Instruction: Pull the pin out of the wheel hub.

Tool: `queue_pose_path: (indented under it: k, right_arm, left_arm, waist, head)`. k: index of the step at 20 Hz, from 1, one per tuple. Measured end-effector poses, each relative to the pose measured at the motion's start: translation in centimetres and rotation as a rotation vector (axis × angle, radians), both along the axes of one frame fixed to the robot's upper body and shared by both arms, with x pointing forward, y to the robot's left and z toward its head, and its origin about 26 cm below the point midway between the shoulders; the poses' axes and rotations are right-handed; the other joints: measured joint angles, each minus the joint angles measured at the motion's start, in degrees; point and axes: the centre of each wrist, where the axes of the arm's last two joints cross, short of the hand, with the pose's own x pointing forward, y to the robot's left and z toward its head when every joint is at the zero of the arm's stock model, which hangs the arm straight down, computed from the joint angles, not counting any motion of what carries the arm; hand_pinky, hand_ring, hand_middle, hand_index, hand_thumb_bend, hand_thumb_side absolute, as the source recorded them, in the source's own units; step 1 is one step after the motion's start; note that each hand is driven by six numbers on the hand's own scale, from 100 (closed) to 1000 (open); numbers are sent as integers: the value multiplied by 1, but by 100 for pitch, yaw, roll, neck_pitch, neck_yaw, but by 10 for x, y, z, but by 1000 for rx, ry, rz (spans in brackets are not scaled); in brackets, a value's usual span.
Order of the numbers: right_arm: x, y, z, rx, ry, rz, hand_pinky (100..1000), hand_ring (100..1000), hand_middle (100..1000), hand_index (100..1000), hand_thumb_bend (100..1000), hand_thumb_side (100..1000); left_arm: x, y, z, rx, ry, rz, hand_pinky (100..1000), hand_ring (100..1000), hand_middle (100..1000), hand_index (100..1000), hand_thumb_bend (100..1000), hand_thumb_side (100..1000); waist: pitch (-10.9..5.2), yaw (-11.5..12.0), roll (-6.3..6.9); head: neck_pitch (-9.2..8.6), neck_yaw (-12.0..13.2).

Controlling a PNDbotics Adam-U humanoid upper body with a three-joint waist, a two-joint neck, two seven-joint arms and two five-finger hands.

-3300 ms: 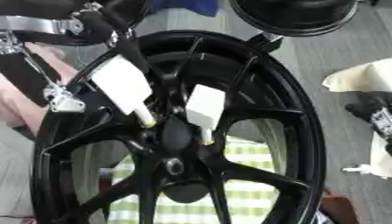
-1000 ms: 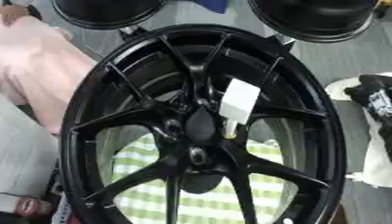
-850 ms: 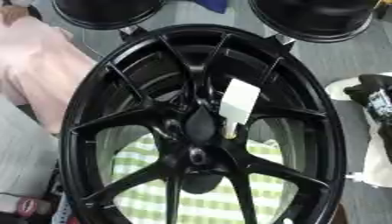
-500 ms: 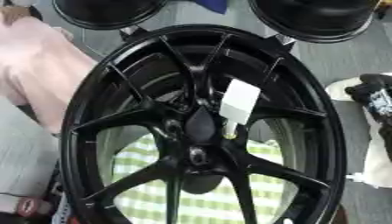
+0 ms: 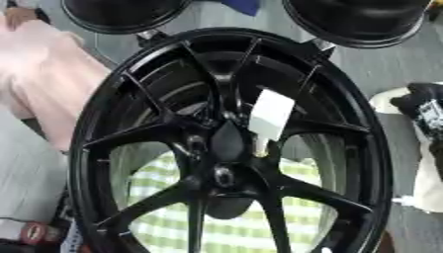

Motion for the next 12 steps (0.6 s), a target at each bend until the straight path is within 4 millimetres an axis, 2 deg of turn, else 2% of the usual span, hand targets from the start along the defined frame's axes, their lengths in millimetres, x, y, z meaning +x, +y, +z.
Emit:
queue_pose_path:
  k: [1, 2, 5, 6, 10, 12]
  right_arm:
    - [0, 0, 0, 0, 0, 0, 910, 738, 569, 677, 242, 385]
    - [0, 0, 0, 0, -1, 0, 910, 738, 569, 677, 241, 384]
    - [0, 0, 1, 1, -5, 1, 910, 738, 569, 677, 240, 384]
    - [-1, 1, 2, 1, -7, 2, 909, 738, 569, 677, 240, 383]
    - [-1, 2, 4, 3, -22, 3, 909, 738, 569, 677, 241, 382]
    - [-1, 2, 7, 3, -32, 4, 908, 738, 569, 677, 237, 379]
  left_arm:
    - [0, -1, 1, -8, -4, -2, 887, 805, 794, 898, 100, 350]
    - [-1, -1, 2, -22, -13, -2, 886, 793, 782, 892, 100, 473]
    - [-2, -12, 7, -118, -79, -38, 873, 755, 749, 874, 100, 531]
    - [-4, -19, 10, -166, -112, -60, 871, 748, 742, 867, 100, 616]
    - [-17, -62, 20, -421, -249, -176, 878, 752, 746, 876, 100, 624]
    - [-25, -80, 20, -555, -305, -222, 884, 753, 746, 886, 100, 691]
  waist:
    - [0, 2, 0]
    - [0, 4, 0]
    - [0, 11, -2]
    - [0, 13, -3]
    - [0, 31, -6]
    - [0, 36, -8]
  head:
    - [-1, -2]
    - [-1, -5]
    - [-4, -36]
    - [-4, -48]
    - [-5, -86]
    - [-4, -94]
